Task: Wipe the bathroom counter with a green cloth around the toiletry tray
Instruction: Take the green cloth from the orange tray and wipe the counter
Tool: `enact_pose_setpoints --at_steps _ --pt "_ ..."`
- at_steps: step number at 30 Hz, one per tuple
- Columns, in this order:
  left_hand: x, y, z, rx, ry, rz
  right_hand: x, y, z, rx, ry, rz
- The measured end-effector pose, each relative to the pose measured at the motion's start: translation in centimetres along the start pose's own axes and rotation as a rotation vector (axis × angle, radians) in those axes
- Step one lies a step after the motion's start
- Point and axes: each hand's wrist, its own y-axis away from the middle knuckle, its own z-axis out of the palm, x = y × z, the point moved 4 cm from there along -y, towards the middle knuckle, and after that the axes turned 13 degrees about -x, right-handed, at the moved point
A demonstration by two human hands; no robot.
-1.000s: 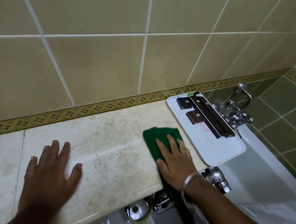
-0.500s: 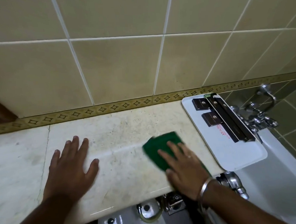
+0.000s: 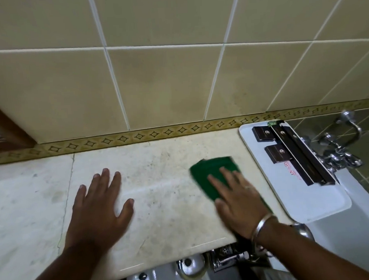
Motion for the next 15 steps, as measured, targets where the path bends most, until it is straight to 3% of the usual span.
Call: enact_pose_setpoints --at_steps 2,4,6,11,13,15 --pt "-0.1 0.0 0.0 0.005 0.008 0.0 2.1 -3.0 -1.4 -0.031 -0.068 0.238" --pt "-0.1 0.1 0.0 0.006 0.007 0.001 1.1 -7.0 -2.7 -0.05 -0.105 0.347" --pt "-0.1 0.0 0.0 0.01 0.002 0.0 -1.6 -9.2 -3.2 -0.067 -0.081 0.294" --pt "-0.3 0.0 0.2 0.007 0.009 0.002 -4.8 -2.2 0.2 -0.073 0.027 -0.302" --pt "-0.3 -0.1 0.2 0.001 -0.003 0.005 -2.2 -0.4 0.0 -0.091 -0.022 -0.239" --pt "-0.3 -0.3 0.3 0.001 -0.007 0.006 0.1 -1.8 -1.2 -0.069 -0.066 -0.024"
